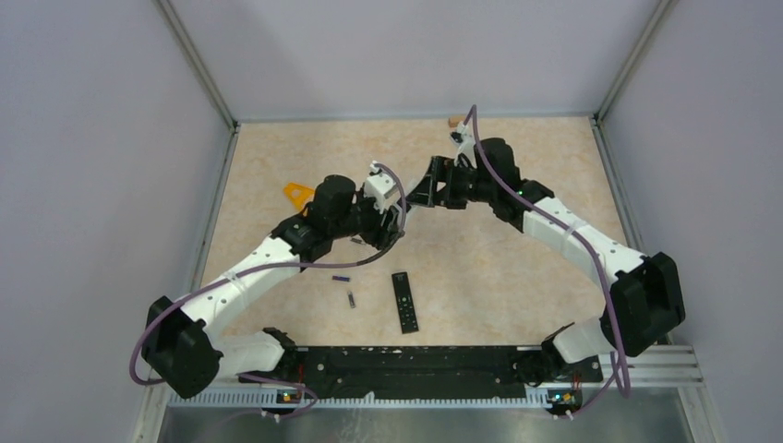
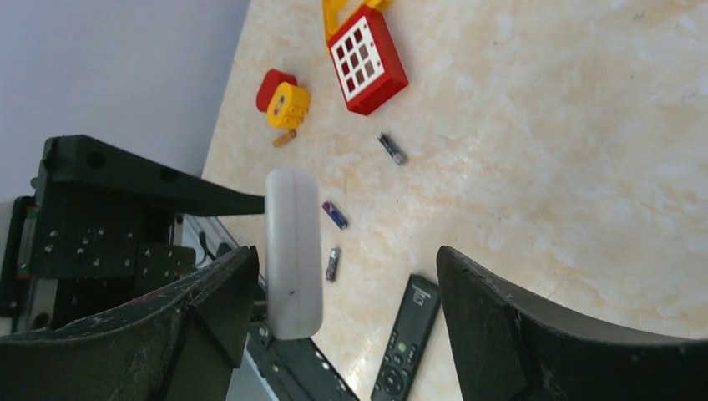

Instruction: Load the batteries into the remote control

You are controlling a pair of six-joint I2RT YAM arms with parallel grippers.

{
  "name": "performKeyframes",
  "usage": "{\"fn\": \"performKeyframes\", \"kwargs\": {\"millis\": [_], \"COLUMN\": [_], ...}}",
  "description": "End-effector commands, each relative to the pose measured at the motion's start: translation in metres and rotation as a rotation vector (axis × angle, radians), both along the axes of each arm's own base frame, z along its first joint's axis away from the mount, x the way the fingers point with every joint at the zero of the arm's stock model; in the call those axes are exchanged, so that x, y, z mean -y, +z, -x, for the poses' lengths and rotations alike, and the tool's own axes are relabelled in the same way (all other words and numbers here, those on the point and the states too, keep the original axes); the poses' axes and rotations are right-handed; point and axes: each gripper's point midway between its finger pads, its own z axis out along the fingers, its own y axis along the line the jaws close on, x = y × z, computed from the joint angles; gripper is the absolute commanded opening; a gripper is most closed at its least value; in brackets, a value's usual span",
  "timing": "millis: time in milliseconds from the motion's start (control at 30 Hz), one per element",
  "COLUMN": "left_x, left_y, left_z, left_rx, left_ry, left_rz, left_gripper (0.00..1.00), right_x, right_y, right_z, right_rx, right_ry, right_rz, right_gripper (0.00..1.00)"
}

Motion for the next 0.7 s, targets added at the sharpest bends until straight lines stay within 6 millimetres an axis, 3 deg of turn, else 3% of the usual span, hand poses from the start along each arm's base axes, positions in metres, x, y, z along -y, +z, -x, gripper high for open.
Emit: {"fn": "performKeyframes", "kwargs": {"millis": [0,167,300,467,633,667], "left_x": [0.002,0.005,0.007,0.006,0.007,0.007], "left_y": [-0.005,-0.008,0.001,0.010,0.015,0.015], "left_z": [0.005,0.015,0.020,0.027,0.031,0.031], "left_rx": [0.083,0.150,0.196,0.246,0.266,0.268], "left_ry": [-0.072,-0.142,-0.173,-0.205,-0.218,-0.221], "left_rz": [-0.060,-0.090,-0.060,-0.037,-0.023,-0.022], "left_gripper": [0.00,0.00,0.00,0.00,0.00,0.00], "right_x": [0.021,0.025,0.018,0.011,0.005,0.004], "right_y": [0.023,0.031,0.028,0.020,0.024,0.024], "right_z": [0.018,0.026,0.034,0.037,0.042,0.043], "right_rx": [0.069,0.087,0.063,0.007,-0.001,-0.004], "right_ry": [0.065,0.115,0.189,0.248,0.304,0.310], "right_rz": [0.043,0.025,0.005,-0.001,-0.032,-0.036], "right_gripper": [0.80,0.78,0.75,0.58,0.53,0.48]}}
